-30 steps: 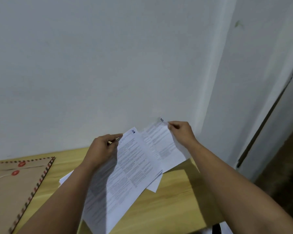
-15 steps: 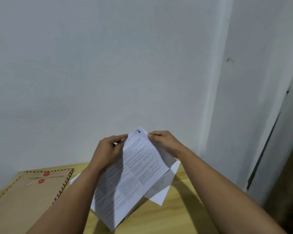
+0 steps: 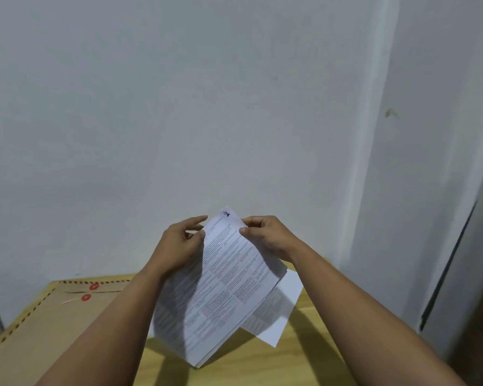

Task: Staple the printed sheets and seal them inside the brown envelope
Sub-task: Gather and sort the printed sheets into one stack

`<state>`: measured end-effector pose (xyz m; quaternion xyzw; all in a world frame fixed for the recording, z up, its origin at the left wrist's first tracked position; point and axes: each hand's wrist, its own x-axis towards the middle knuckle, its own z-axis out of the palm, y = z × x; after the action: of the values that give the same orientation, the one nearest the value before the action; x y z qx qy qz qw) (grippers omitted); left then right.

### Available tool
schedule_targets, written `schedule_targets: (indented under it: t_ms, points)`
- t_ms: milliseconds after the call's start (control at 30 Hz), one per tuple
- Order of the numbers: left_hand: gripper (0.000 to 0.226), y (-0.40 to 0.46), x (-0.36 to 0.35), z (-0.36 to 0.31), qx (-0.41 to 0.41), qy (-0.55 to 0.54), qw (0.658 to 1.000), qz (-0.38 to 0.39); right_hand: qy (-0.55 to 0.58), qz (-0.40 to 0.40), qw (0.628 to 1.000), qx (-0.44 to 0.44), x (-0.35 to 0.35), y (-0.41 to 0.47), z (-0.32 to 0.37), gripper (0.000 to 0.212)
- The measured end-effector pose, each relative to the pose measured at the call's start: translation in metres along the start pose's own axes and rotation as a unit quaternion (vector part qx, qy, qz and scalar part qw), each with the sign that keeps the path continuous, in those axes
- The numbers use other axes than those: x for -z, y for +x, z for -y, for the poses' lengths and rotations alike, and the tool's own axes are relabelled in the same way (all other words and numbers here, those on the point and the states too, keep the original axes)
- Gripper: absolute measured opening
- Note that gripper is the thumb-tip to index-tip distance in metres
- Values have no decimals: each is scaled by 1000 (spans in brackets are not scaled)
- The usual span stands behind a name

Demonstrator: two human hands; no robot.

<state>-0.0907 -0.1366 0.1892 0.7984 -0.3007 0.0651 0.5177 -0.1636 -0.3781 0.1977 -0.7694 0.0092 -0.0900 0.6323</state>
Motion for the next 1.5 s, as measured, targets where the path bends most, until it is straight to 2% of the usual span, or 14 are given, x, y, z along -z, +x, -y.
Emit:
schedule_targets:
  t_ms: [167, 267, 467, 533, 600, 667, 800, 867, 933, 1067, 1200, 1267, 1400, 1500]
  points:
    - [48, 17, 12, -4, 41, 18, 994, 99, 18, -3, 997, -81, 6, 21, 6, 19]
    - [48, 27, 3, 10, 69, 44, 989, 125, 1, -21, 994, -111, 10, 34, -11, 20]
    - [43, 27, -49, 80, 130, 65, 980, 135, -53, -21, 987, -153, 16, 52, -84, 23]
    - [44, 27, -68, 107, 145, 66, 977, 141, -34, -34, 985, -166, 16, 59, -114, 23]
    - [47, 32, -86, 134, 150, 65, 971, 171, 13, -52, 983, -178, 12, 66, -141, 23]
    - [51, 37, -101, 156, 155, 64, 967, 193, -33, -71, 978, -195, 10, 76, -163, 20]
    - [59, 44, -123, 186, 158, 64, 969, 181, -222, -189, 941, -175, 24, 107, -203, 27]
    - [58, 47, -128, 197, 155, 64, 970, 173, -350, -206, 898, -172, 36, 119, -219, 30]
    - [56, 53, -129, 203, 147, 59, 974, 160, -394, -203, 877, -183, 47, 127, -227, 35]
    - [49, 61, -128, 205, 134, 46, 978, 151, -413, -168, 868, -217, 57, 137, -237, 47]
    - [47, 58, -127, 209, 136, 22, 979, 151, -395, -195, 874, -205, 56, 139, -242, 49]
    - [47, 56, -126, 210, 136, 13, 980, 148, -370, -206, 885, -193, 56, 138, -242, 43]
    - [46, 50, -121, 206, 130, 6, 981, 142, -373, -211, 885, -184, 53, 132, -235, 7]
    - [48, 47, -111, 196, 126, 7, 983, 135, -332, -222, 903, -159, 47, 124, -221, 19]
